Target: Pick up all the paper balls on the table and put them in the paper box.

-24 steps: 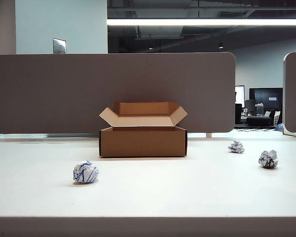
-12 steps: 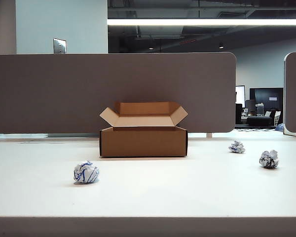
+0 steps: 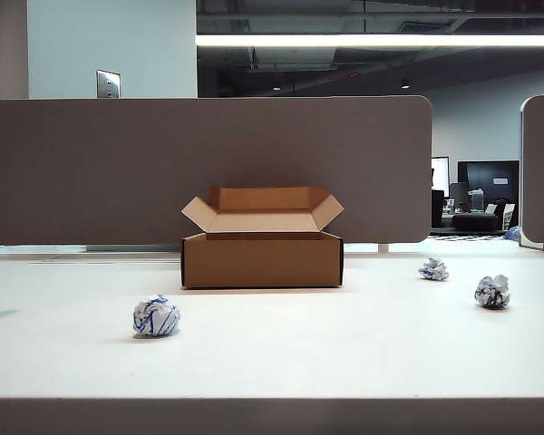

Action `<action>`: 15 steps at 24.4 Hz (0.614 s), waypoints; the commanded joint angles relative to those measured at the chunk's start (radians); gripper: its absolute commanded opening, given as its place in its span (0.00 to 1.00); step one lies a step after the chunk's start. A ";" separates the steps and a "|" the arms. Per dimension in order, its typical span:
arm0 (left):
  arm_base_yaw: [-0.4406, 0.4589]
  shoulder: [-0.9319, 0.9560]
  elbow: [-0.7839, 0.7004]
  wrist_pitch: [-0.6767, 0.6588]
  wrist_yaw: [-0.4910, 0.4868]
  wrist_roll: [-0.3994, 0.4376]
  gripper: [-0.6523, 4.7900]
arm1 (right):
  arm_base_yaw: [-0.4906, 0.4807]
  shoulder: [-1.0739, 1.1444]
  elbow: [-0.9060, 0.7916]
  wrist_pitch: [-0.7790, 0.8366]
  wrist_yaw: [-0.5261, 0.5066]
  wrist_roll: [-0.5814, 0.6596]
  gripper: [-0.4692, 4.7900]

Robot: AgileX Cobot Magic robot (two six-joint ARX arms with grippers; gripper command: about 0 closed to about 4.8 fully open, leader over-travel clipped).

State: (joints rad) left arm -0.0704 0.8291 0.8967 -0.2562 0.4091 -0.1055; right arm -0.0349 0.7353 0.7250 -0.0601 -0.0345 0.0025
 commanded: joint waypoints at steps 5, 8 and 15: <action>-0.137 0.195 0.023 -0.163 0.054 0.163 0.12 | 0.093 0.274 0.097 -0.010 0.026 -0.035 0.07; -0.236 0.276 0.023 -0.250 -0.029 0.293 0.30 | 0.122 0.380 0.122 -0.015 0.043 -0.094 0.21; -0.339 0.410 0.023 -0.274 -0.182 0.367 0.43 | 0.133 0.548 0.156 -0.063 0.056 -0.069 0.43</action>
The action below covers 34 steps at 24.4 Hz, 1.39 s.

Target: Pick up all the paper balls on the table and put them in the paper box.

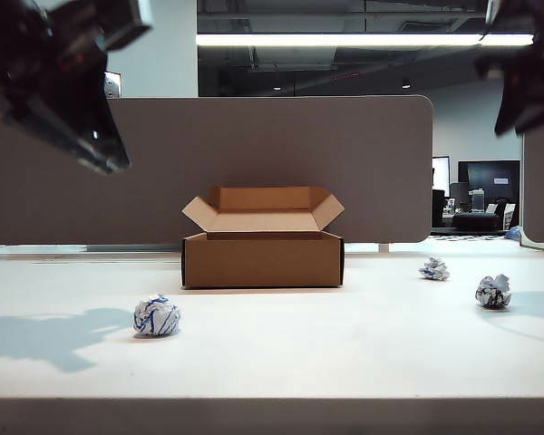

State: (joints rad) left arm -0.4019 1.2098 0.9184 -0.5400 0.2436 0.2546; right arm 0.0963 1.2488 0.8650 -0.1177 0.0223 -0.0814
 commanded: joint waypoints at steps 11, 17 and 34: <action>-0.022 0.224 0.001 0.004 0.062 -0.008 0.52 | 0.002 0.206 0.020 0.035 -0.037 0.071 0.99; -0.068 0.286 0.001 0.042 0.089 -0.007 0.59 | 0.002 0.243 0.020 0.041 -0.016 0.116 0.99; -0.087 0.404 0.001 0.145 -0.012 -0.003 0.59 | 0.001 0.327 0.021 0.047 0.001 0.112 0.99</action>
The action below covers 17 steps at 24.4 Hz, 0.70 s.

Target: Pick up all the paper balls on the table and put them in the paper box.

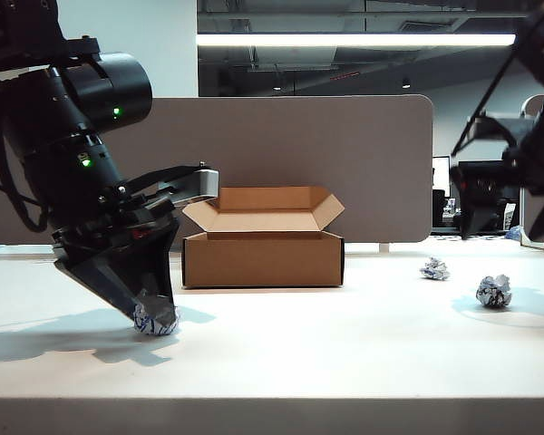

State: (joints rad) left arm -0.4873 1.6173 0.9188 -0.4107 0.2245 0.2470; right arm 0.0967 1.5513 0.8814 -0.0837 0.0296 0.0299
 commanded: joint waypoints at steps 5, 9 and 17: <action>-0.001 -0.003 0.001 0.030 0.008 0.004 0.59 | 0.002 0.087 0.005 0.000 -0.006 0.002 0.98; -0.001 -0.002 0.001 0.050 0.008 0.004 0.59 | 0.025 0.116 0.005 -0.021 -0.006 0.003 0.94; -0.001 -0.001 0.001 0.049 -0.003 0.004 0.59 | 0.077 0.137 0.005 -0.047 0.046 -0.004 0.84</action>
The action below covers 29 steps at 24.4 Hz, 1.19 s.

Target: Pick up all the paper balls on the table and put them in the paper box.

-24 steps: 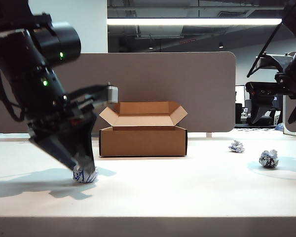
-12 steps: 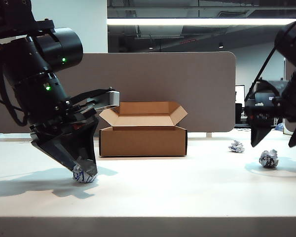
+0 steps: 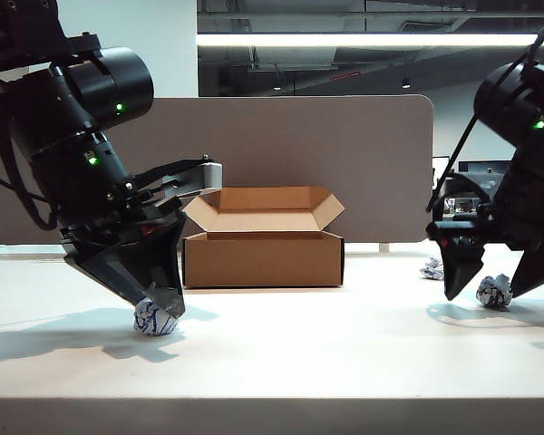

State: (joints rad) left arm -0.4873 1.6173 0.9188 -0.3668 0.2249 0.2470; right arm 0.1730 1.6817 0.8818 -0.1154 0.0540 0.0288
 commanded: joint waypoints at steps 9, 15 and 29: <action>-0.001 -0.001 0.000 -0.037 -0.001 0.004 0.59 | 0.000 0.016 0.004 -0.039 0.049 -0.002 0.56; -0.001 -0.001 0.000 -0.064 -0.001 0.004 0.54 | 0.000 0.016 0.004 -0.048 0.049 -0.002 0.45; -0.001 -0.001 0.000 -0.061 0.008 0.003 0.60 | 0.000 0.016 0.004 -0.060 0.049 -0.003 0.27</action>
State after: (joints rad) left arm -0.4870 1.6173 0.9188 -0.4316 0.2237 0.2466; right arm 0.1730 1.6939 0.8902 -0.1383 0.0940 0.0292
